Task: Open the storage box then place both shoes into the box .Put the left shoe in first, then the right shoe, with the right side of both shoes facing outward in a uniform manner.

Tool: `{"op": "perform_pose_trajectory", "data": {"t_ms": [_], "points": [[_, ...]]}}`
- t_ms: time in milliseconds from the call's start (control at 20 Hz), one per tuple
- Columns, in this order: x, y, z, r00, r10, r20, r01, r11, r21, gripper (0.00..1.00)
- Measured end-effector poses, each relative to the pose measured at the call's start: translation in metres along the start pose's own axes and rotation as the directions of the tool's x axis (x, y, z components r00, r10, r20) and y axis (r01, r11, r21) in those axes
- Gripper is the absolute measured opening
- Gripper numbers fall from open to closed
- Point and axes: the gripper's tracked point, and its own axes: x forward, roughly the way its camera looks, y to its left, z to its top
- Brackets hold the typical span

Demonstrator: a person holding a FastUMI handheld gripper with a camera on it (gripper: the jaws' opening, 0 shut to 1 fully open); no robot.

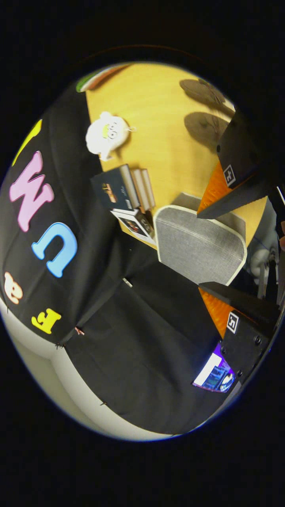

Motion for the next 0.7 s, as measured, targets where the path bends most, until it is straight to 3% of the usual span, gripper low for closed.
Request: {"op": "perform_pose_trajectory", "data": {"t_ms": [200, 450, 700], "points": [[0.03, -0.017, -0.02, 0.995, 0.063, -0.078, -0.049, 0.985, 0.168, 0.98], [0.063, -0.057, -0.04, 0.99, 0.06, -0.13, -0.019, 0.955, 0.297, 0.98], [0.076, -0.051, -0.056, 0.981, 0.161, -0.112, -0.079, 0.847, 0.526, 0.97]]}}
